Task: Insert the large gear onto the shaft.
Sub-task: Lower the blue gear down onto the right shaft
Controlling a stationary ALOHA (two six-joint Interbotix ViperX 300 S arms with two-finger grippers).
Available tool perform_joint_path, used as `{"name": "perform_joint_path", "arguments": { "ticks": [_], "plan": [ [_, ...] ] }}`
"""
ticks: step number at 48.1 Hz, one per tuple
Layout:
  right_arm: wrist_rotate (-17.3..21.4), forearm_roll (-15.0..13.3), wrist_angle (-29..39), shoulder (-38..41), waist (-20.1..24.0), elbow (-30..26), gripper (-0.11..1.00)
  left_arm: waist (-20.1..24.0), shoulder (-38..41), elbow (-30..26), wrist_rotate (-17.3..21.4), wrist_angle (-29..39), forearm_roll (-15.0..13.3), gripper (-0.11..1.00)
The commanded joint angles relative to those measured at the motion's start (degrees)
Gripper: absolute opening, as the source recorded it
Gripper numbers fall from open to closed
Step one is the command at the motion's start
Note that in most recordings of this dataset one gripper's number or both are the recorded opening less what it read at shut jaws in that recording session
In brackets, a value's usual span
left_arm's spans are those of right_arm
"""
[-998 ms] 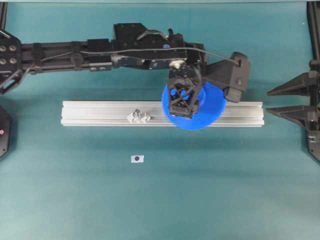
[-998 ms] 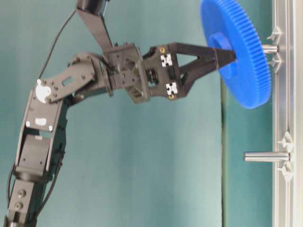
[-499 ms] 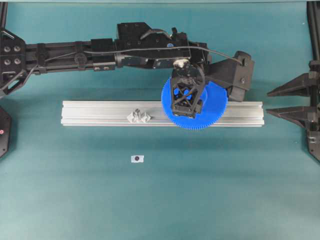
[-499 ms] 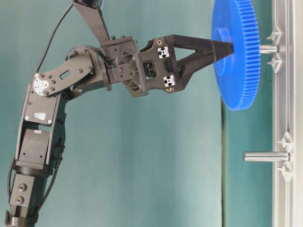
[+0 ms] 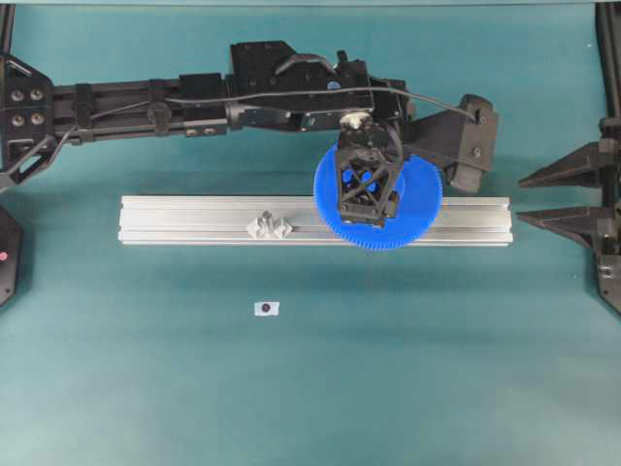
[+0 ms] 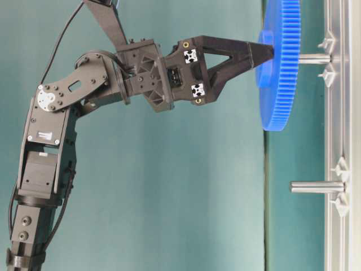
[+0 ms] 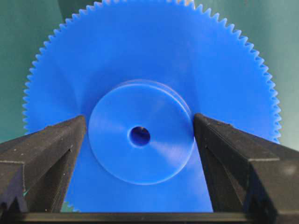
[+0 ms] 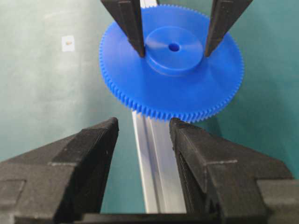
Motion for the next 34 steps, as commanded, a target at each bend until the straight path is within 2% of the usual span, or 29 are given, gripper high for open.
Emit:
{"name": "perform_joint_path", "arguments": {
  "ticks": [1,11,34],
  "plan": [
    [0.5,0.1,-0.5,0.4,0.2,-1.6,0.56,0.2,-0.9,-0.9,-0.8,0.0,0.4,0.89],
    [0.5,0.1,-0.5,0.4,0.2,-1.5,0.56,-1.3,-0.3,-0.7,-4.5,0.0,0.4,0.89],
    [0.5,0.1,-0.5,0.4,0.2,-1.8,0.56,-1.1,-1.1,-1.1,-5.6,-1.2,0.4,0.89]
  ]
}}
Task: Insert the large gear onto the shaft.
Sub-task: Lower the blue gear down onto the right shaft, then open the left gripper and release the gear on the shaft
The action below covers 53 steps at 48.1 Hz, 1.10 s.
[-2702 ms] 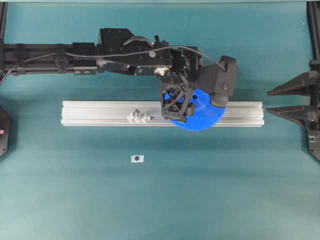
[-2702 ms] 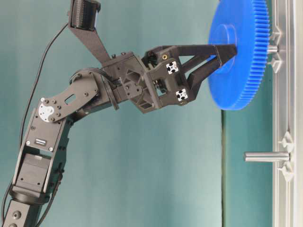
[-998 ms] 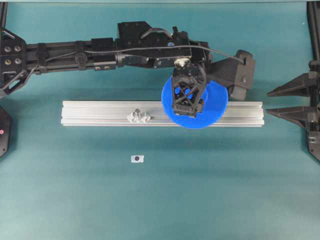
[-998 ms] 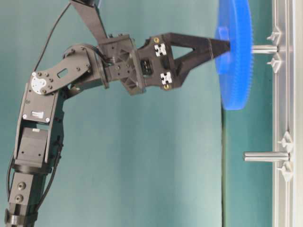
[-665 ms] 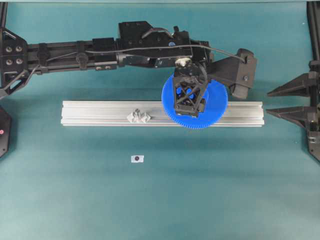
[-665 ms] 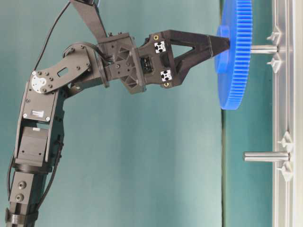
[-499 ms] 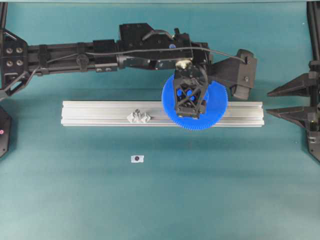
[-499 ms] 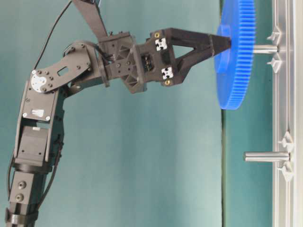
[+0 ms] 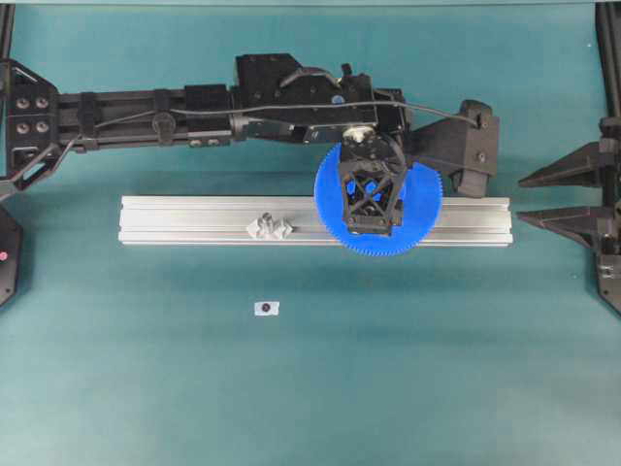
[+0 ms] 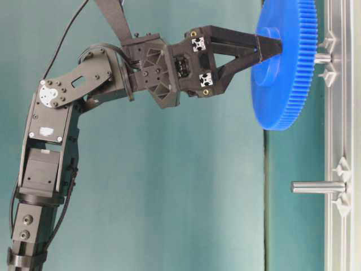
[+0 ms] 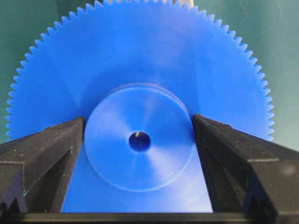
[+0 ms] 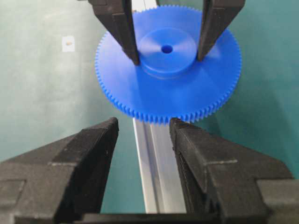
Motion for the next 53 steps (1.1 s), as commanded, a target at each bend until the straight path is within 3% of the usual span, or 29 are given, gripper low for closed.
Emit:
{"name": "perform_joint_path", "arguments": {
  "ticks": [1,16,53],
  "plan": [
    [0.5,0.1,-0.5,0.4,0.1,-1.8,0.56,0.3,-1.8,-1.1,-0.4,-1.3,0.4,0.89],
    [0.5,0.1,-0.6,0.4,0.1,-1.7,0.56,-0.3,-3.3,-1.1,-2.1,-2.4,0.3,0.90],
    [0.5,0.1,-0.6,0.3,0.1,-1.8,0.56,-0.4,-5.0,-5.0,-2.2,-2.1,0.3,0.90]
  ]
}}
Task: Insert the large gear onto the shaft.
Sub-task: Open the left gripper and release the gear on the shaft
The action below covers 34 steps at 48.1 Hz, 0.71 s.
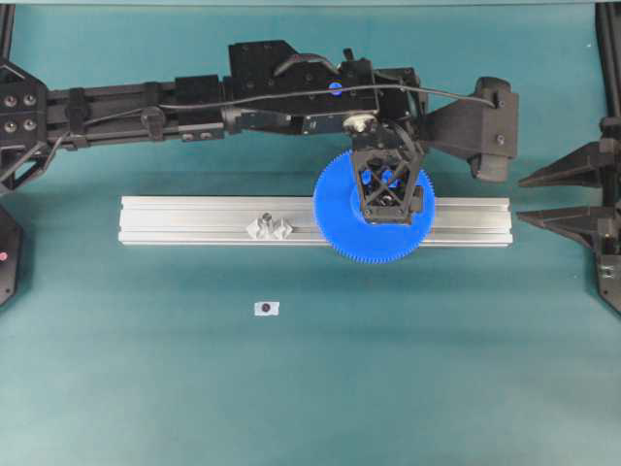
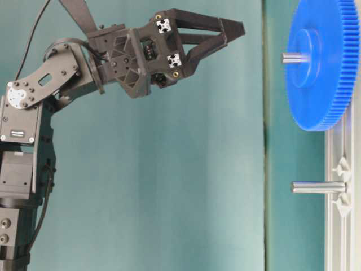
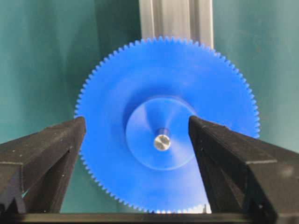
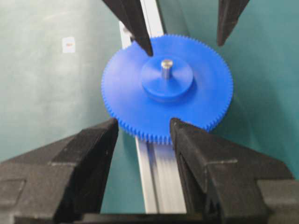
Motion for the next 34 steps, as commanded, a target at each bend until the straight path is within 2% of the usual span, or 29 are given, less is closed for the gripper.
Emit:
{"name": "perform_joint_path", "arguments": {
  "ticks": [1,13,27,34],
  "plan": [
    [0.5,0.1,-0.6,0.4,0.1,-1.8,0.56,0.0,-3.9,-1.4,0.0,-0.1,0.2,0.90],
    [0.5,0.1,-0.3,-0.4,0.1,-1.7,0.56,0.5,-9.4,2.8,-0.2,-1.4,0.2,0.90],
    [0.5,0.1,2.5,-2.5,0.1,-1.8,0.56,0.4,-20.4,17.8,-0.7,-4.7,0.2,0.90],
    [0.5,0.1,4.0,-2.5,0.0,-1.8,0.56,0.3,-25.3,23.9,-2.8,-7.6,0.2,0.90]
  ]
}}
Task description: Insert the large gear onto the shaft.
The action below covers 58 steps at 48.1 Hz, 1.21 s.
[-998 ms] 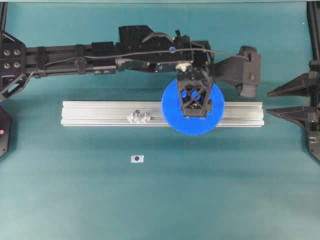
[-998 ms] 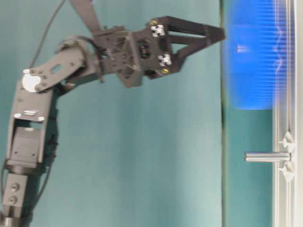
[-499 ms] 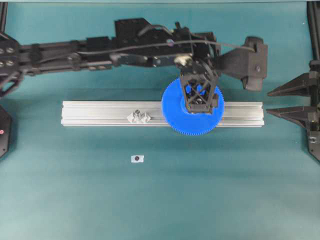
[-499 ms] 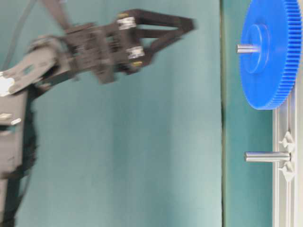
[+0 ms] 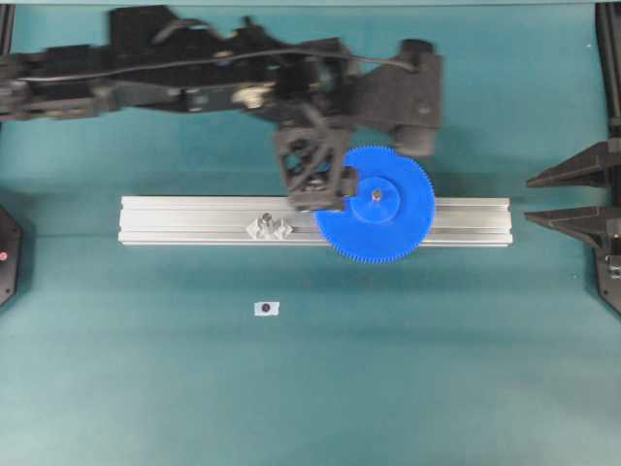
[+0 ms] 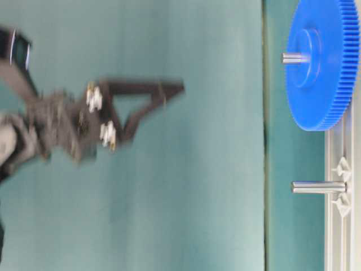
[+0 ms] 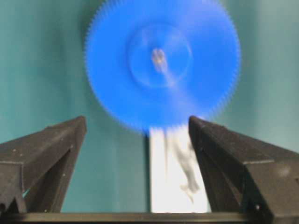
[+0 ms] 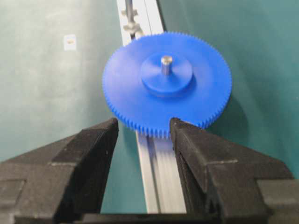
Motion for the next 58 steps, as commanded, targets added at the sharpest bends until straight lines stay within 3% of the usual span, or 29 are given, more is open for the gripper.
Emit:
{"name": "perform_joint_path", "arguments": {
  "ticks": [1,13,33,45,58],
  "plan": [
    [0.5,0.1,0.4,0.4,0.0,-1.8,0.56,-0.4,-5.4,3.0,-0.8,-2.6,0.2,0.90],
    [0.5,0.1,0.4,0.3,-0.2,-1.8,0.56,-0.4,-15.1,14.5,-3.7,-11.7,0.2,0.90],
    [0.5,0.1,4.0,-1.6,-0.2,-1.7,0.56,-1.4,-23.6,26.5,-7.9,-14.3,0.2,0.88],
    [0.6,0.1,5.4,-2.5,-0.2,-0.5,0.56,-1.4,-31.8,35.3,-8.3,-18.6,0.2,0.87],
    [0.4,-0.3,5.1,-2.9,-0.3,0.7,0.56,-1.8,-44.2,51.2,-7.7,-34.1,0.2,0.87]
  ]
}}
